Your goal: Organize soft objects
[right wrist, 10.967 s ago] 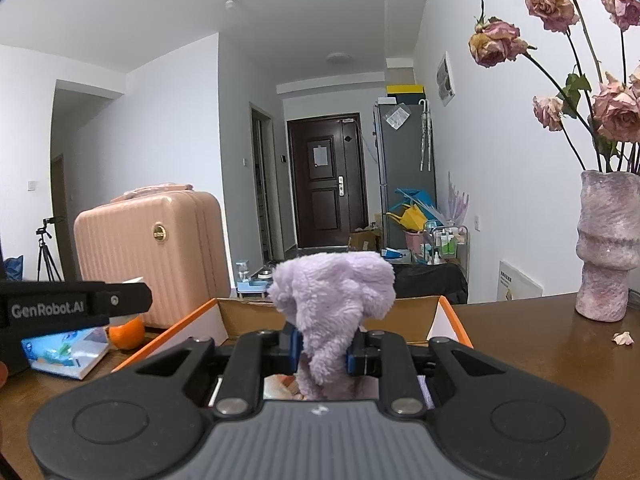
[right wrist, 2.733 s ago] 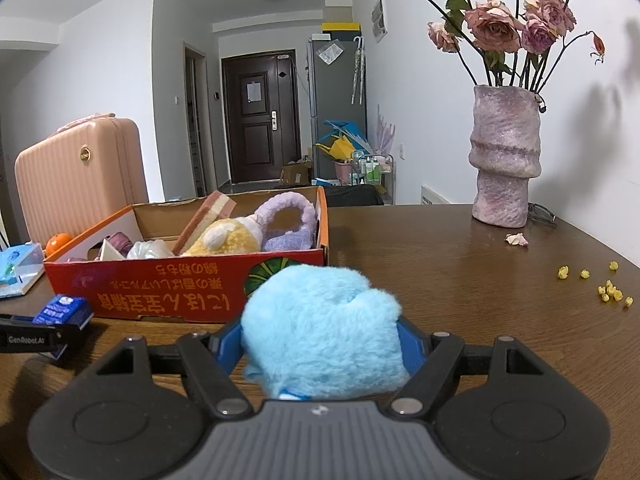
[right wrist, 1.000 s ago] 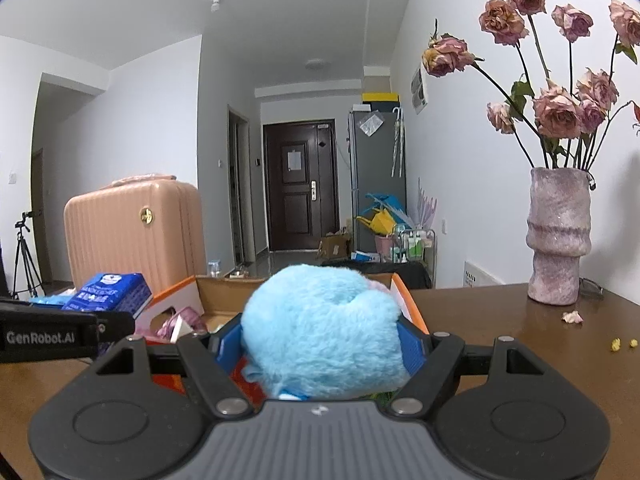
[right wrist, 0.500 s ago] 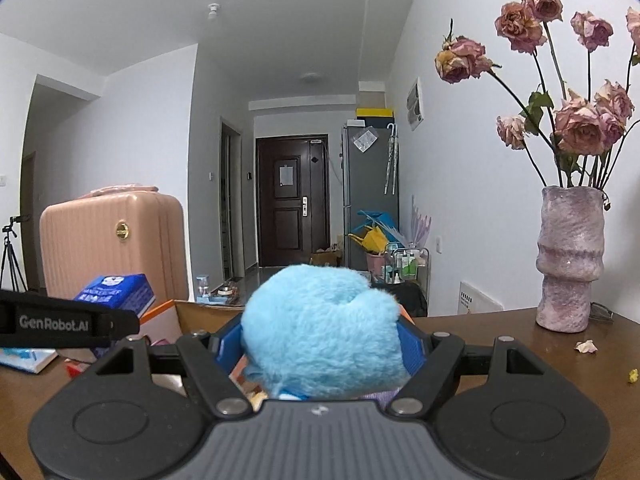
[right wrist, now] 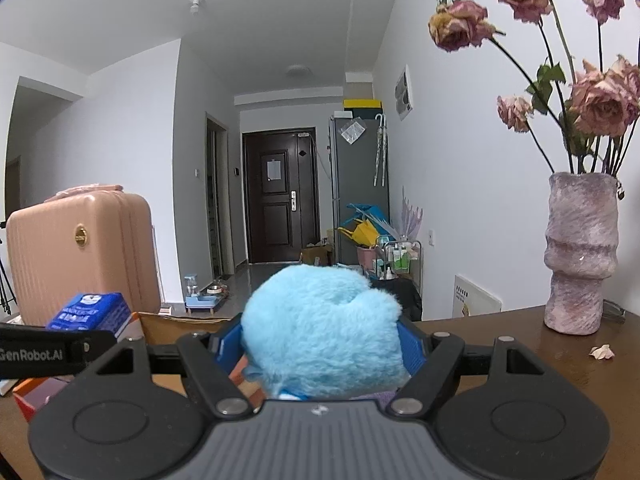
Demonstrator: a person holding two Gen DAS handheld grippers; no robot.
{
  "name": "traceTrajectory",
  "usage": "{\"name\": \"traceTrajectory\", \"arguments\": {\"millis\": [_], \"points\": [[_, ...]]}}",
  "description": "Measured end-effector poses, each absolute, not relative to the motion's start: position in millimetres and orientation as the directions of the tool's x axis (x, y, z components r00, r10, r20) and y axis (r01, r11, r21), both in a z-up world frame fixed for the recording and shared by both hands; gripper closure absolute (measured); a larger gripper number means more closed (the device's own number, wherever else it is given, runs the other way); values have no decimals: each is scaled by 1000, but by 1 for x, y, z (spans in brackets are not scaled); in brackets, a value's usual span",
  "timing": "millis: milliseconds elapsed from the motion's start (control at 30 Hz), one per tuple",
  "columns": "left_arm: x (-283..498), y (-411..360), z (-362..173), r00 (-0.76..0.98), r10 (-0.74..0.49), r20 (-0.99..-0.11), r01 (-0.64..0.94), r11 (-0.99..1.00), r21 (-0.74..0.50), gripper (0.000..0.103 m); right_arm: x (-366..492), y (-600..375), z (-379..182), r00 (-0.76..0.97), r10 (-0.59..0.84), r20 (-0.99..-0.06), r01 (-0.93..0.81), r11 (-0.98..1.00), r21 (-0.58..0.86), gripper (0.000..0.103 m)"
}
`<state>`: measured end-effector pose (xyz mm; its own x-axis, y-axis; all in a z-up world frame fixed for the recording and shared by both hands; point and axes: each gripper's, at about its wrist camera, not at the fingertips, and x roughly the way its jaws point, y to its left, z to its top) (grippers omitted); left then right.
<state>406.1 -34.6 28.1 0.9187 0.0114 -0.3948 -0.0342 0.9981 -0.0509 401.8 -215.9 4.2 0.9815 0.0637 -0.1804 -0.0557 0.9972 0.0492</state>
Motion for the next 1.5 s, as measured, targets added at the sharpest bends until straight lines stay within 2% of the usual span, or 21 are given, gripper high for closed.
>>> {"name": "traceTrajectory", "arguments": {"millis": [367, 567, 633, 700, 800, 900, 967, 1167, 1500], "points": [[435, -35, 22, 919, 31, -392, -37, 999, -7, 51, 434, -218, 2, 971, 87, -223, -75, 995, 61, 28], [435, -33, 18, 913, 35, -407, -42, 999, -9, 50, 439, -218, -1, 962, 102, -252, -90, 994, 60, 25], [435, -32, 17, 914, 32, -403, -39, 999, -9, 46, 437, -219, -1, 962, 106, -252, -94, 994, 61, 19], [433, -32, 18, 919, 34, -393, -41, 999, -11, 32, 436, -220, -1, 962, 108, -249, -95, 993, 66, 17], [431, -31, 20, 927, 59, -371, -63, 998, 0, 20, 436, -223, -1, 962, 108, -249, -90, 993, 80, 14], [430, -31, 21, 929, 90, -359, -92, 996, 10, 10, 436, -227, -1, 963, 108, -248, -86, 991, 100, 1], [429, -31, 21, 931, 114, -347, -114, 993, 20, 1, 434, -229, 0, 968, 101, -232, -77, 991, 111, 0], [428, -27, 23, 933, 126, -337, -129, 992, 12, 0, 431, -234, 1, 971, 109, -214, -80, 987, 140, 0], [409, -23, 25, 945, 126, -301, -130, 992, 9, 0, 413, -231, 2, 978, 96, -186, -77, 992, 103, 0]]}}
